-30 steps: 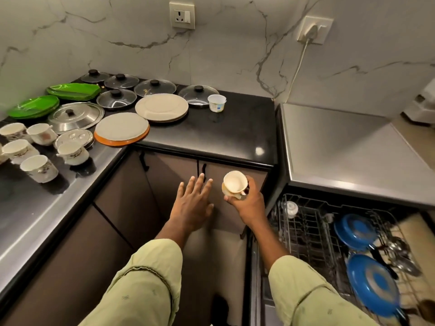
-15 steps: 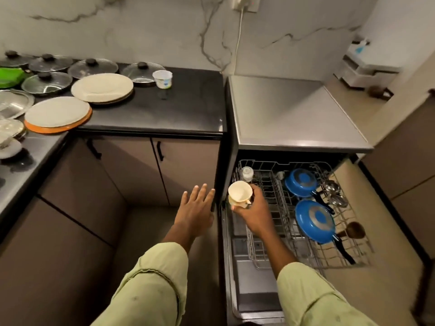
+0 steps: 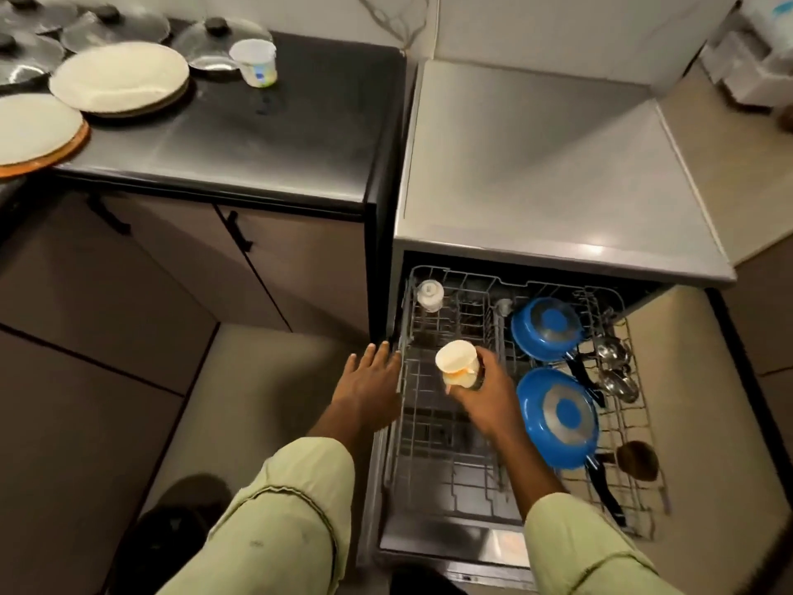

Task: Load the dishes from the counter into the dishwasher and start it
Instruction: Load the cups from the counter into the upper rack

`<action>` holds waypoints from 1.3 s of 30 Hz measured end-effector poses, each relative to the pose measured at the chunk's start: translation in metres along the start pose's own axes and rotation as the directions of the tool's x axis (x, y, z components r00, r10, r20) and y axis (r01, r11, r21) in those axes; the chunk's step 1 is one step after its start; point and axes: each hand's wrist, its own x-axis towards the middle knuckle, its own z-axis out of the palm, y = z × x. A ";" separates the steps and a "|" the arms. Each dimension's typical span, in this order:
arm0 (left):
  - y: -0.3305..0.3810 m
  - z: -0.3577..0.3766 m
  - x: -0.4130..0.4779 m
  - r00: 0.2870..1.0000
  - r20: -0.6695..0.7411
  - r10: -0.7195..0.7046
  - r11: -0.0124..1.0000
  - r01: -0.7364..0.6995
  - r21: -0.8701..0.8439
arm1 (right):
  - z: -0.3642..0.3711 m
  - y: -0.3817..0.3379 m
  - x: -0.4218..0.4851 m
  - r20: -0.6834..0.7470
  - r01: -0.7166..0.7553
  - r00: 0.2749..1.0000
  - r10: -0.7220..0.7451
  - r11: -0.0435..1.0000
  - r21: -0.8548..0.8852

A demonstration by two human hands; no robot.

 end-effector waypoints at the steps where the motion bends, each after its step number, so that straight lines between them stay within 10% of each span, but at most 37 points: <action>1: 0.005 0.004 0.013 1.000 0.011 -0.016 1.000 0.016 -0.002 | -0.001 0.008 0.012 0.018 0.010 1.000 -0.009 0.999 -0.048; 15: -0.002 0.072 0.169 0.984 -0.118 -0.131 0.990 0.136 0.034 | 0.043 0.082 0.191 0.245 0.155 0.969 -0.043 0.876 -0.458; 26: -0.003 0.115 0.182 0.944 -0.300 -0.134 0.989 0.148 0.026 | 0.106 0.101 0.260 0.246 0.457 0.887 -0.390 0.670 -0.585; 39: -0.005 0.125 0.187 0.931 -0.335 -0.145 0.987 0.162 0.023 | 0.128 0.110 0.246 0.121 0.409 0.910 -0.396 0.817 -0.405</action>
